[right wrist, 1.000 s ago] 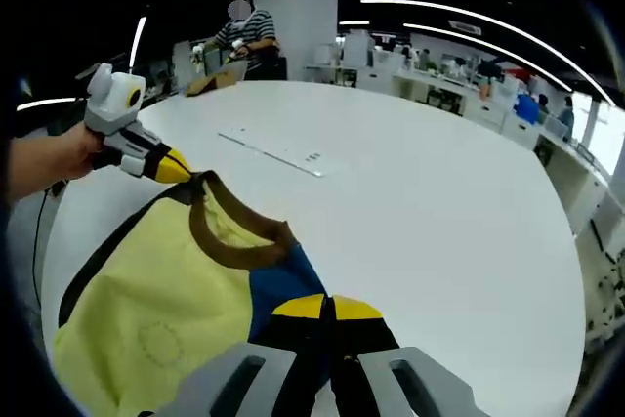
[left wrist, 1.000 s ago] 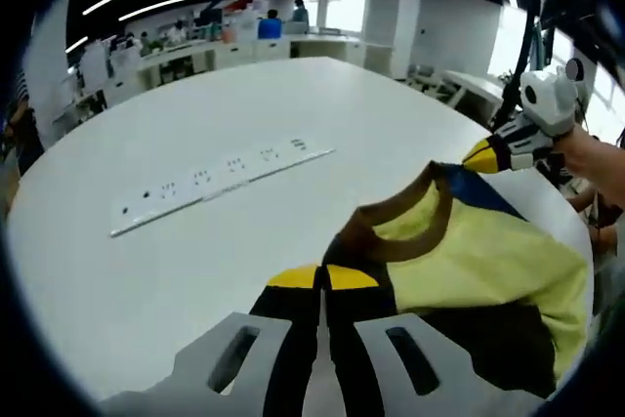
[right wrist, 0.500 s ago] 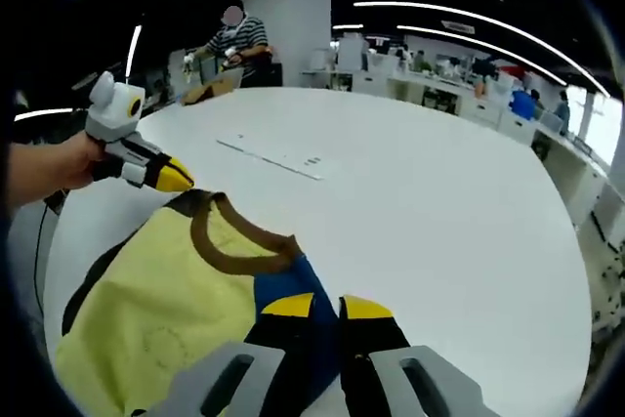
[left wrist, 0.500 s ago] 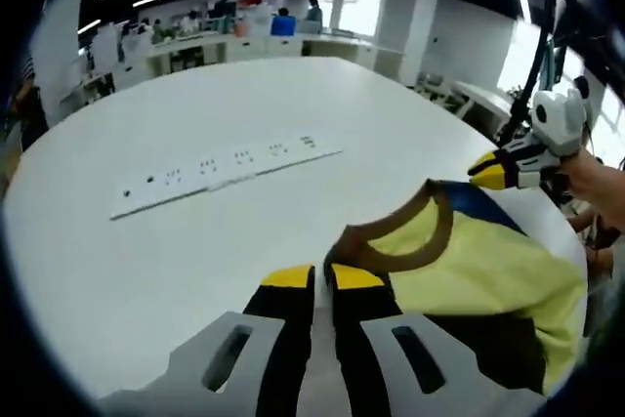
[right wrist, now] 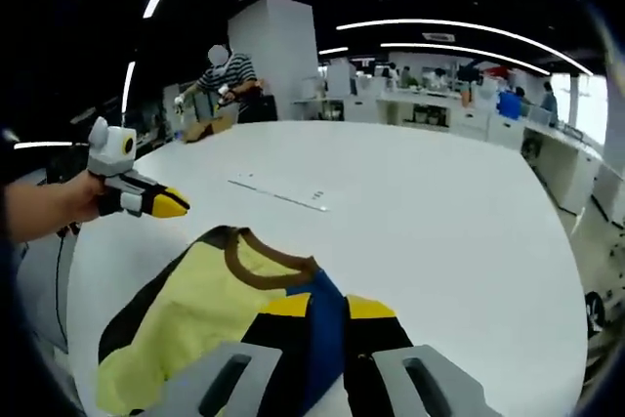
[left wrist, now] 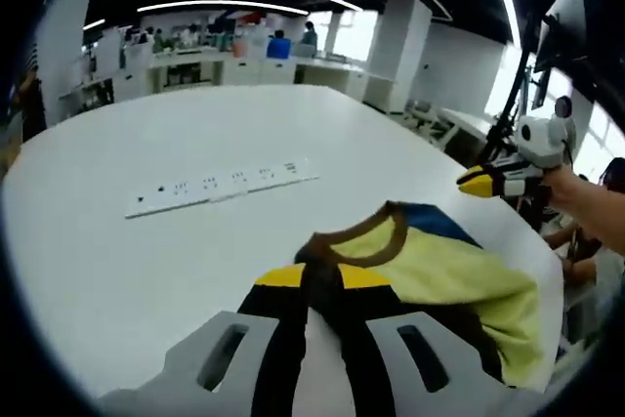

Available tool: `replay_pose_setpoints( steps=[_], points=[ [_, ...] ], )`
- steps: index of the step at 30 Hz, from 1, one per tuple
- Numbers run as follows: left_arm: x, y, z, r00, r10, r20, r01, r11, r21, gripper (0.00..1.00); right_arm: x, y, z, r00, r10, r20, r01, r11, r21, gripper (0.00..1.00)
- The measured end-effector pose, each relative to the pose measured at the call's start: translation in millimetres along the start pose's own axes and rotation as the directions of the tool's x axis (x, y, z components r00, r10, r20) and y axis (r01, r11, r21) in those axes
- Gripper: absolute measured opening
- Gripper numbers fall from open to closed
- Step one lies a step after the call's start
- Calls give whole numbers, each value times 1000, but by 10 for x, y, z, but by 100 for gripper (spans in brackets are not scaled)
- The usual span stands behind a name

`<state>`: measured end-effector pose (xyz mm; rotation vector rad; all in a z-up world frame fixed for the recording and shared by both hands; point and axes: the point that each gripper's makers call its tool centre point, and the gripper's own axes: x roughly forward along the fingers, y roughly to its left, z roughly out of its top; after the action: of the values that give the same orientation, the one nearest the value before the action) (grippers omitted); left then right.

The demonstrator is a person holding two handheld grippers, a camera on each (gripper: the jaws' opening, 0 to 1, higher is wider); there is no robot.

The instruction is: Fold the garment on the visible template until the final outline fits inside the template.

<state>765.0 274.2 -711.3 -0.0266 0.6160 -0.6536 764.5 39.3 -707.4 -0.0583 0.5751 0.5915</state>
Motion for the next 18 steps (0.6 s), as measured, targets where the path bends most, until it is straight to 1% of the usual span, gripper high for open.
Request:
replay_pose_setpoints(
  steps=[3, 7, 13, 16, 18],
  points=[
    [-119, -36, -2, 1000, 1, 21, -1, 1000, 1, 7, -100, 80, -8, 1000, 10, 5, -10, 1000, 0, 7],
    [-260, -95, -81, 1000, 0, 30, 0, 1000, -6, 6, -239, 170, -71, 1000, 11, 3, -11, 1000, -16, 7],
    [-430, -230, -166, 999, -5, 52, 6, 1000, -20, 6, -443, 291, -159, 1000, 16, 16, -16, 1000, -7, 6],
    [-489, -311, -229, 998, -14, 56, 15, 1000, -22, 6, -512, 339, -224, 1000, 15, 17, -15, 1000, -4, 6],
    [-525, -365, -299, 999, -18, 50, 19, 1000, -15, 6, -570, 379, -308, 1000, 15, 14, -15, 1000, 4, 6]
  ],
)
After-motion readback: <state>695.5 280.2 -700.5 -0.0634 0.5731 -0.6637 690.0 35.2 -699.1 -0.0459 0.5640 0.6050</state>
